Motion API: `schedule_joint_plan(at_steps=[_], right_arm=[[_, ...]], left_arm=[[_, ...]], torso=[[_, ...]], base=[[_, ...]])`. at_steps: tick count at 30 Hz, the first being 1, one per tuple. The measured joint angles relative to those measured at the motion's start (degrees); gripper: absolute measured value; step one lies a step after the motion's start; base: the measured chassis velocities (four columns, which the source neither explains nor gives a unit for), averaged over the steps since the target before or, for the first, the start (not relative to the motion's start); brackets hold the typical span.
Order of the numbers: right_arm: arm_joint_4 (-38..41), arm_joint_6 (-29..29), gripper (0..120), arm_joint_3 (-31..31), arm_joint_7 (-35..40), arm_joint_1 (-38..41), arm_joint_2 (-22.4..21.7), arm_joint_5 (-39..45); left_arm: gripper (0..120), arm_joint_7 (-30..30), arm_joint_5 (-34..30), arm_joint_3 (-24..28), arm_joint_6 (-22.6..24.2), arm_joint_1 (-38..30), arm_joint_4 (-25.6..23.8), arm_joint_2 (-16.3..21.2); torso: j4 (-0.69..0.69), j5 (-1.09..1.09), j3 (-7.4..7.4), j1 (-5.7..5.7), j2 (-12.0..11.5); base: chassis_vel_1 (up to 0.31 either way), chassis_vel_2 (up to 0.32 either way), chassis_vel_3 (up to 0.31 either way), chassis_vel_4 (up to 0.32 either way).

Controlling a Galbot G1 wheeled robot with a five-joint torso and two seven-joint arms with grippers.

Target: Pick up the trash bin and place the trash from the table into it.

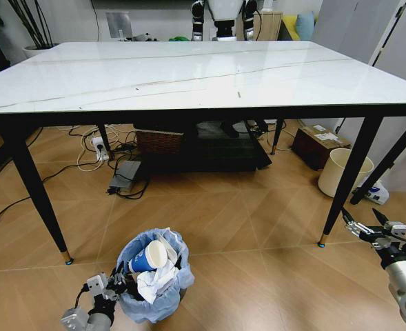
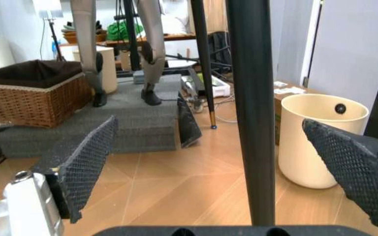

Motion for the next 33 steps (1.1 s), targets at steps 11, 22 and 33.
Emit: schedule_joint_plan(at_steps=[11, 22, 33], right_arm=[[0.0, 0.0, 100, 0.0, 0.0, 0.0, 0.0, 0.0], [0.0, 0.0, 100, 0.0, 0.0, 0.0, 0.0, 0.0], [0.0, 0.0, 100, 0.0, 0.0, 0.0, 0.0, 0.0]], left_arm=[[0, 0.1, 0.0, 0.0, 0.0, -0.3, 0.1, 0.0], [0, 0.4, -0.1, 0.2, -0.4, -0.7, 0.4, -0.2], [0, 0.6, 0.2, 0.2, -1.2, -1.5, 1.9, -0.5]], torso=[[0.0, 0.0, -2.39, -0.09, -2.5], [0.0, 0.0, -2.59, -0.24, -3.4], [0.0, 0.0, -2.58, -0.23, -3.2]], base=[[0.0, 0.0, 0.0, 0.0], [0.0, 0.0, 0.0, 0.0], [0.0, 0.0, 0.0, 0.0]])
